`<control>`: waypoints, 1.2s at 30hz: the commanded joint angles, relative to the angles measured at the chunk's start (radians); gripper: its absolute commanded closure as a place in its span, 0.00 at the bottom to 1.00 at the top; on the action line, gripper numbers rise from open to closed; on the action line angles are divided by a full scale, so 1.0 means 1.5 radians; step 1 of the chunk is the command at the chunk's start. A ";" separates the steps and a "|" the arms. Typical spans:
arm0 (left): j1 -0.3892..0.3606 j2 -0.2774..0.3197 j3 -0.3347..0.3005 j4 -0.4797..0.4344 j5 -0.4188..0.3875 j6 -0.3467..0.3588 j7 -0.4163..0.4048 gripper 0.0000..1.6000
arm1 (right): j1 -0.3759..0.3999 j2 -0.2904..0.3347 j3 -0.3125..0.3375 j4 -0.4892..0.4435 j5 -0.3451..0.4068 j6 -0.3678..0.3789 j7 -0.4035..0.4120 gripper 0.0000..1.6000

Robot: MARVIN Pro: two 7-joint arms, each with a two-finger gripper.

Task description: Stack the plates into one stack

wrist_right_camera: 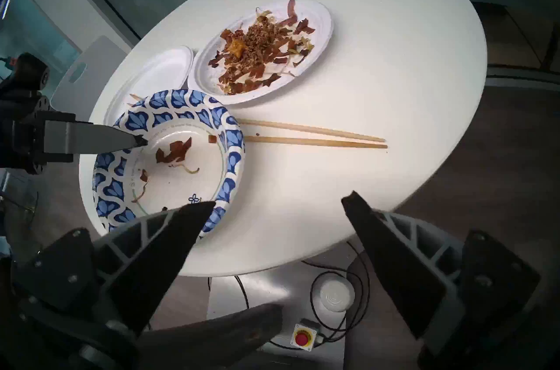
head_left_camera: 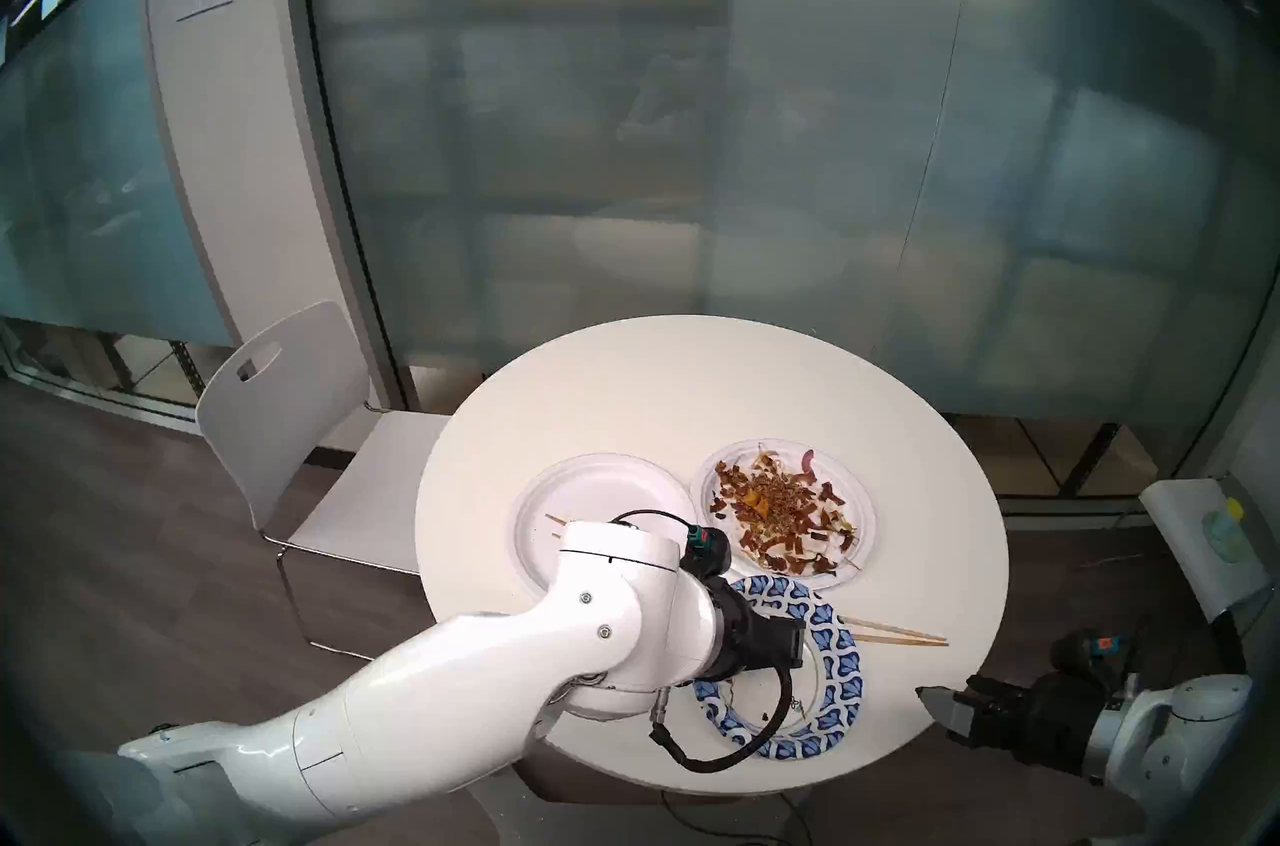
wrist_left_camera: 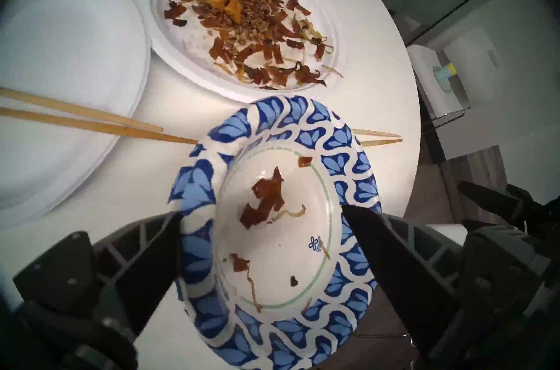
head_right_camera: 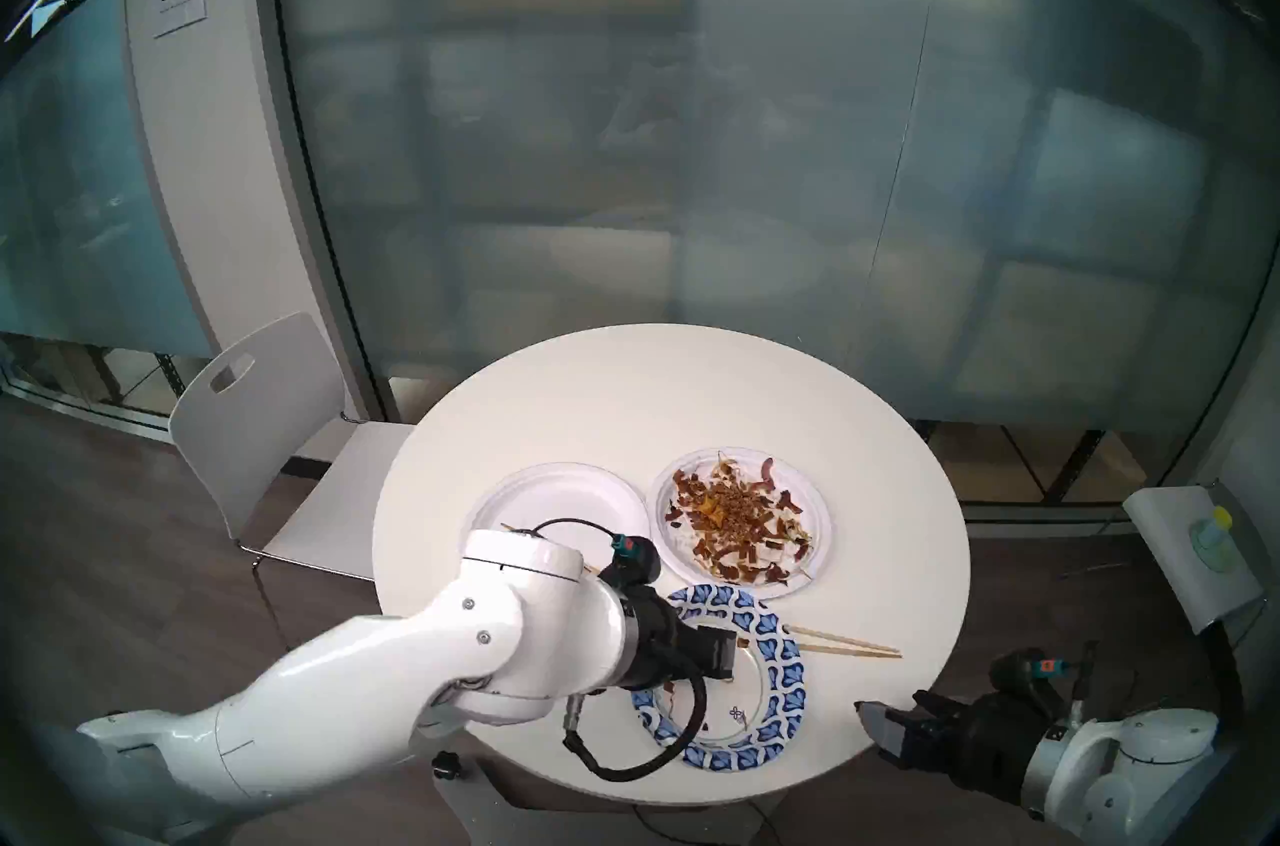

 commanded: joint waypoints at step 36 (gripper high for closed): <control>-0.039 0.015 0.007 0.001 0.024 0.037 -0.011 0.00 | 0.157 0.077 -0.153 0.077 -0.017 0.003 -0.024 0.00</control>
